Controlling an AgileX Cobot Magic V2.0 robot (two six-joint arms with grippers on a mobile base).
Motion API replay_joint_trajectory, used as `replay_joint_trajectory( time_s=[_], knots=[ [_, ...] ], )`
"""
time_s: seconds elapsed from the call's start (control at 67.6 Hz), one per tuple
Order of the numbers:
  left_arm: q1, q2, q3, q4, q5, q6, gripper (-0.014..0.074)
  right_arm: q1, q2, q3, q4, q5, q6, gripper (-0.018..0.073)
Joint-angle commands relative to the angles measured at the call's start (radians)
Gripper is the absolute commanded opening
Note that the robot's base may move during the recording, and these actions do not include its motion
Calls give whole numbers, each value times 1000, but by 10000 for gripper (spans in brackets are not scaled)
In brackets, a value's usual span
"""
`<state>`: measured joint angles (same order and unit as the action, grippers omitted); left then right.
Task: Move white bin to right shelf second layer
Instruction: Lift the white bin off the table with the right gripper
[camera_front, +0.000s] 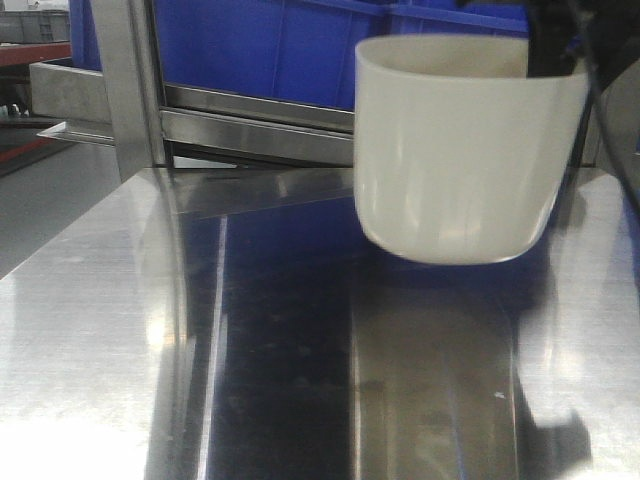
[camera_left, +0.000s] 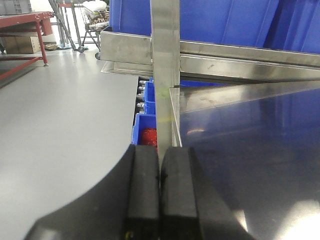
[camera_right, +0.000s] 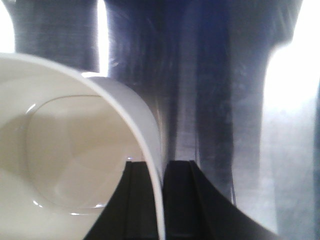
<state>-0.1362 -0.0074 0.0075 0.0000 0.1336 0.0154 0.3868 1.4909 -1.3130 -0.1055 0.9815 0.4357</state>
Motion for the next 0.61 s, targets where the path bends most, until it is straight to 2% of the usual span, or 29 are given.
replay_joint_trajectory(
  time_s=[0.0,0.237,0.34,0.444,0.591],
  knots=[
    [-1,-15,37,0,-86,-3,85,-49,-121,54,39,-126,-126,46],
    [-1,-15,37,0,-86,-3,85,-254,-361,344,105,-292,-284,46],
    [-1,-15,37,0,-86,-3,85,-362,-469,460,183,-355,-420,46],
    [-1,-15,37,0,-86,-3,85,-413,-553,532,219,-387,-505,46],
    [-1,-15,37,0,-86,-3,85,-420,-652,593,219,-395,-512,46]
  ],
)
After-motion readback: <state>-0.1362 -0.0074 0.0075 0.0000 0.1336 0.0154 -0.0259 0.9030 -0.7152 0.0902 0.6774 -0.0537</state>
